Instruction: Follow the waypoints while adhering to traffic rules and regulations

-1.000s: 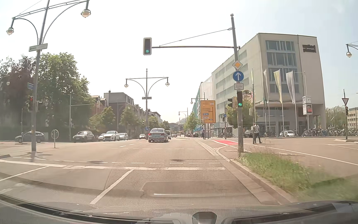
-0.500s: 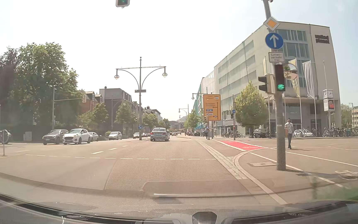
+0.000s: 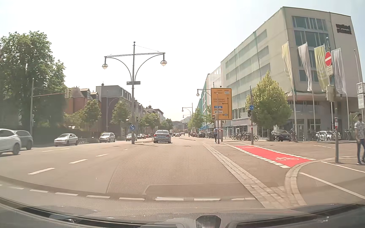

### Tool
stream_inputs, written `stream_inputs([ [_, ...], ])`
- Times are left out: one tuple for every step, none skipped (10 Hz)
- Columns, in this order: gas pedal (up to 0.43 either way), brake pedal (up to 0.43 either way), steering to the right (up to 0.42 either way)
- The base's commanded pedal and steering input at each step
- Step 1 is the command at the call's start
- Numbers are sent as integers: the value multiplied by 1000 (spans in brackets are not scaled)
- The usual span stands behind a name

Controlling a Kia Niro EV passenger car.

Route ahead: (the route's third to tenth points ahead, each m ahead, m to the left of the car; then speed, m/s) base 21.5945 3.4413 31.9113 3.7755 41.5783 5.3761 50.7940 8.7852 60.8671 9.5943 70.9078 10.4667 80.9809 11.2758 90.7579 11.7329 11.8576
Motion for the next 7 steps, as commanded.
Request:
stream_inputs([
  [177,0,-2],
  [177,0,-1],
  [177,0,-1],
  [177,0,-2],
  [169,0,-1],
  [169,0,-2],
  [169,0,-2],
])
